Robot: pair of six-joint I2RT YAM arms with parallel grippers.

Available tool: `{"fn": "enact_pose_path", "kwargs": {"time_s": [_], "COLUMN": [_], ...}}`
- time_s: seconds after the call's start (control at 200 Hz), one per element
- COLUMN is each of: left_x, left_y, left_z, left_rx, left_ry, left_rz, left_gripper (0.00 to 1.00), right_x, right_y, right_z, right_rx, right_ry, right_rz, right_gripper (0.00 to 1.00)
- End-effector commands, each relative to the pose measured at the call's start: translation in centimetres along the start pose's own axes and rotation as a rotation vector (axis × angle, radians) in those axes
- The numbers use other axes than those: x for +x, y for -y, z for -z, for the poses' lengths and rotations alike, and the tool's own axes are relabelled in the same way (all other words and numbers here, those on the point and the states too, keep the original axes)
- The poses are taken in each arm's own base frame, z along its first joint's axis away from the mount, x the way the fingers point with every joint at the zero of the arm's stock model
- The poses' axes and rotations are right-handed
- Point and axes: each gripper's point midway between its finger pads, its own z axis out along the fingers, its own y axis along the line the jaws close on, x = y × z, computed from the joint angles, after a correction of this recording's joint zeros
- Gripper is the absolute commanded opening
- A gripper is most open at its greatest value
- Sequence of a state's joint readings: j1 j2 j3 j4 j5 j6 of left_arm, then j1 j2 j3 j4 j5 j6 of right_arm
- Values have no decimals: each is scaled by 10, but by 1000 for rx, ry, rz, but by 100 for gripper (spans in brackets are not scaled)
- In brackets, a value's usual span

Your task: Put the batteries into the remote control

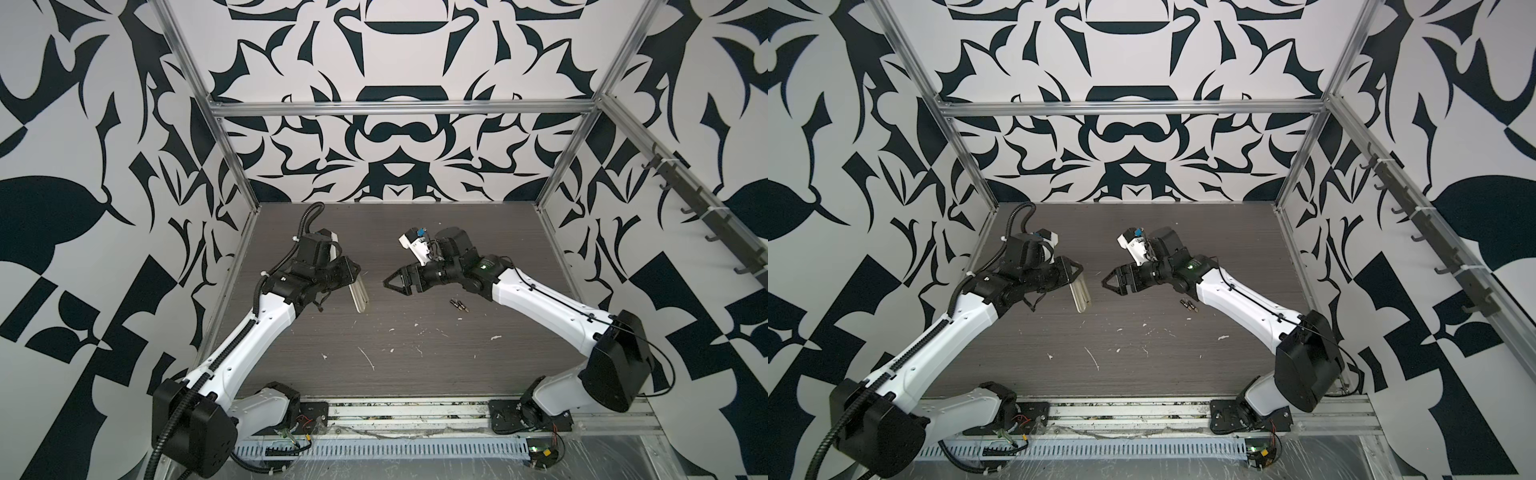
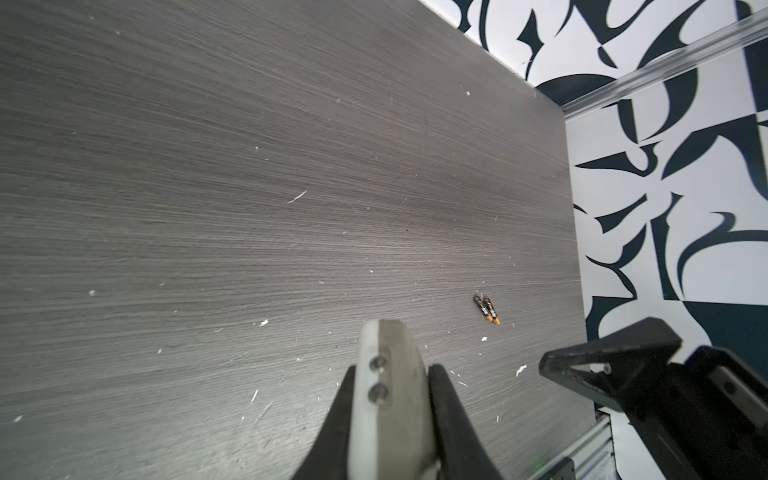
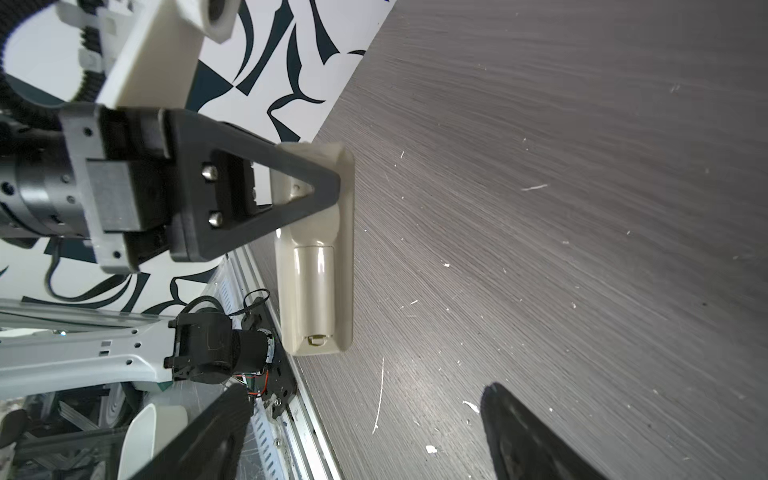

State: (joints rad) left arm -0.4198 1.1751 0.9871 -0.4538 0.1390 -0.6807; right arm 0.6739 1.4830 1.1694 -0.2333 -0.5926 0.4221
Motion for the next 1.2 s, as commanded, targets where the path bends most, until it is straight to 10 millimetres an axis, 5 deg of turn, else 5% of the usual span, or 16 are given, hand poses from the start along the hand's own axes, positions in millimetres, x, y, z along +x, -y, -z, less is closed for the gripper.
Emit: {"fn": "enact_pose_path", "kwargs": {"time_s": [0.0, 1.195], "left_x": [-7, -4], "left_y": [0, -3], "left_z": [5, 0], "left_rx": [-25, -35], "left_ry": [10, -8], "left_rz": [12, 15], "left_gripper": [0, 0], "right_x": [-14, 6], "right_y": [-15, -31], "right_z": [2, -61], "right_rx": [-64, -187], "right_ry": [60, -32], "right_rz": [14, -27], "right_gripper": [90, 83]}}
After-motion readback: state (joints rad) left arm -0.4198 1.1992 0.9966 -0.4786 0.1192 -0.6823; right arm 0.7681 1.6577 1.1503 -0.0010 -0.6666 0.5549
